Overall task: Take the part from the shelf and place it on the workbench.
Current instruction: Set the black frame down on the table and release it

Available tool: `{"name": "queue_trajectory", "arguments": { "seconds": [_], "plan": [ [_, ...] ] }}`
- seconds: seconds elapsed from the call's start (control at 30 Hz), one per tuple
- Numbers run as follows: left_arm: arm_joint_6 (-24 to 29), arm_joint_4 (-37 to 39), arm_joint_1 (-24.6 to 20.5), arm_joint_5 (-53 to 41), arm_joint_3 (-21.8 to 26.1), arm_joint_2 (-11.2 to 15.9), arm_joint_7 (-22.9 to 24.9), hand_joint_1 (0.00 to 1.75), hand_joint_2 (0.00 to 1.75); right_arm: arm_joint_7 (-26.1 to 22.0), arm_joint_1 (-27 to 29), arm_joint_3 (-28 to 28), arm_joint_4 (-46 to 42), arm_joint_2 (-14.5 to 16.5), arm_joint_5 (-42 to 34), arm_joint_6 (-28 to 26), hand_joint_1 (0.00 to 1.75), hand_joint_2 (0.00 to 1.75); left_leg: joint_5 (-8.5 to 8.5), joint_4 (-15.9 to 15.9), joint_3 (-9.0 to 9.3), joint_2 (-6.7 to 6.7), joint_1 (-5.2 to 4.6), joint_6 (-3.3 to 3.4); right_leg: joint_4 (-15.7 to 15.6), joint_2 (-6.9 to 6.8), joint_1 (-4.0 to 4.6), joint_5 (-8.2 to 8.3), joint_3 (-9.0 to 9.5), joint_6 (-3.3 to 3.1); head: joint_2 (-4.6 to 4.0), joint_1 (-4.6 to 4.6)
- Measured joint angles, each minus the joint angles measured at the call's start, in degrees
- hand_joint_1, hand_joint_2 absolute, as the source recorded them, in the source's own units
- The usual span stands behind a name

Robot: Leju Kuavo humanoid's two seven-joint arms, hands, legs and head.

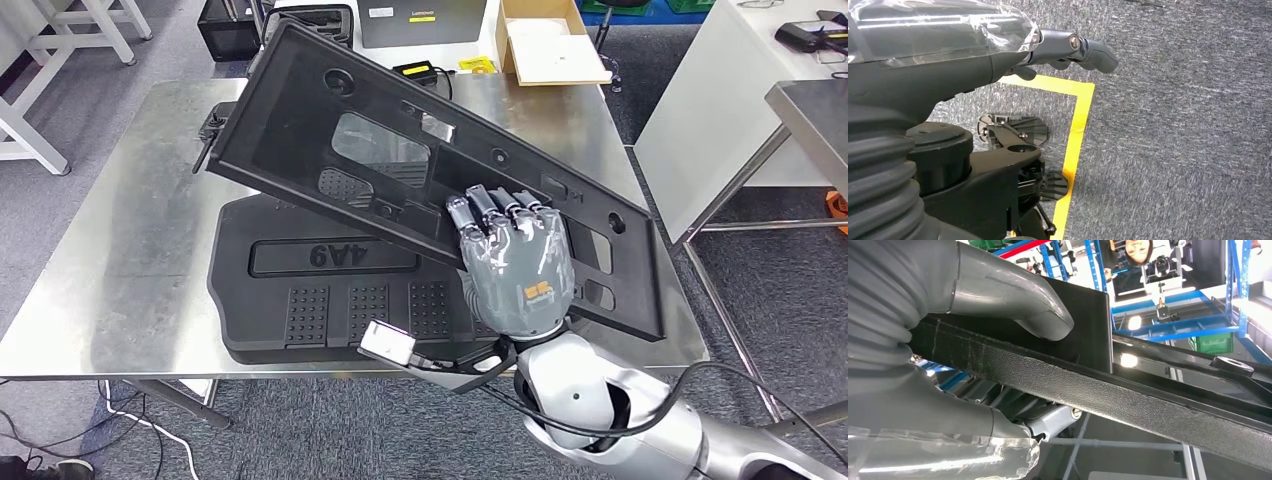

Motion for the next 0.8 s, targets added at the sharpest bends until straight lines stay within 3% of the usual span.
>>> {"name": "queue_trajectory", "arguments": {
  "seconds": [0.8],
  "plan": [
    [-2.40, 0.00, 0.13, -1.18, -0.01, 0.02, -1.29, 0.00, 1.75, 0.23, -0.28, 0.04, 0.10, 0.00, -0.02, 1.73, 1.75, 1.75, 0.00, -0.06, 0.04, 0.00, 0.00, 0.00, -0.14, -0.01, 0.00, 0.06, 0.06, 0.09, 0.00, 0.00]
  ]
}}
